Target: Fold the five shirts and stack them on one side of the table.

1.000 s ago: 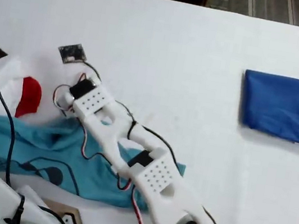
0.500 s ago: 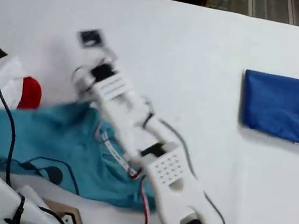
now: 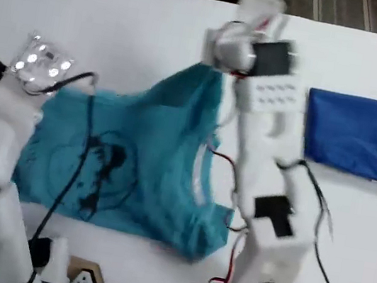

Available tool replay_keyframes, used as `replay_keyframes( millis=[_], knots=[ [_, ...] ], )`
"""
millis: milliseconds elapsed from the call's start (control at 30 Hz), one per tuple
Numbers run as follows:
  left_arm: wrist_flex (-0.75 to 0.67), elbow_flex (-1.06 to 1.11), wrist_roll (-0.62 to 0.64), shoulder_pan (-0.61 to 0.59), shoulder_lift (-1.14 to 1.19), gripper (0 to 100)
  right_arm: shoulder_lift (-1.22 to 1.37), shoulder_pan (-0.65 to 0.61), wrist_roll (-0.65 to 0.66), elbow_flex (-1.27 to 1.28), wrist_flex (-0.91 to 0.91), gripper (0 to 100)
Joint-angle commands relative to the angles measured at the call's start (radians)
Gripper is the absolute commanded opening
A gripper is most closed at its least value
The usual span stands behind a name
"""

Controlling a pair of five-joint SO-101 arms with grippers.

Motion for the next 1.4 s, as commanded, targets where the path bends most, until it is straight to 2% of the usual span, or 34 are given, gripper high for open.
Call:
replay_keyframes(
  millis=[0, 233, 433, 633, 833, 933, 1133, 1367],
  knots=[
    [-0.023, -0.156, 0.080, 0.137, -0.009, 3, -0.213, 0.082, 0.048, -0.044, 0.024, 2.2],
    [0.037, -0.346, 0.092, 0.193, -0.011, 3, -0.559, 0.213, 0.132, -0.035, 0.042, 2.1],
    [0.172, -0.492, 0.091, 0.193, -0.011, 3, -0.771, 0.282, 0.187, -0.035, 0.036, 2.1],
    [0.327, -0.581, 0.083, 0.186, -0.012, 3, -0.874, 0.286, 0.203, -0.041, 0.015, 2.0],
    [0.442, -0.638, 0.043, 0.186, -0.012, 3, -0.885, 0.286, 0.236, -0.041, -0.111, 2.0],
    [0.443, -0.604, 0.043, 0.161, -0.018, 3, -0.885, 0.286, 0.264, -0.041, -0.171, 2.0],
    [0.316, -0.377, 0.044, 0.141, -0.132, 3, -0.883, 0.286, 0.333, -0.035, -0.298, 2.0],
    [0.206, -0.174, 0.043, 0.086, -0.356, 3, -0.918, 0.286, 0.371, -0.041, -0.303, 2.0]
  ],
)
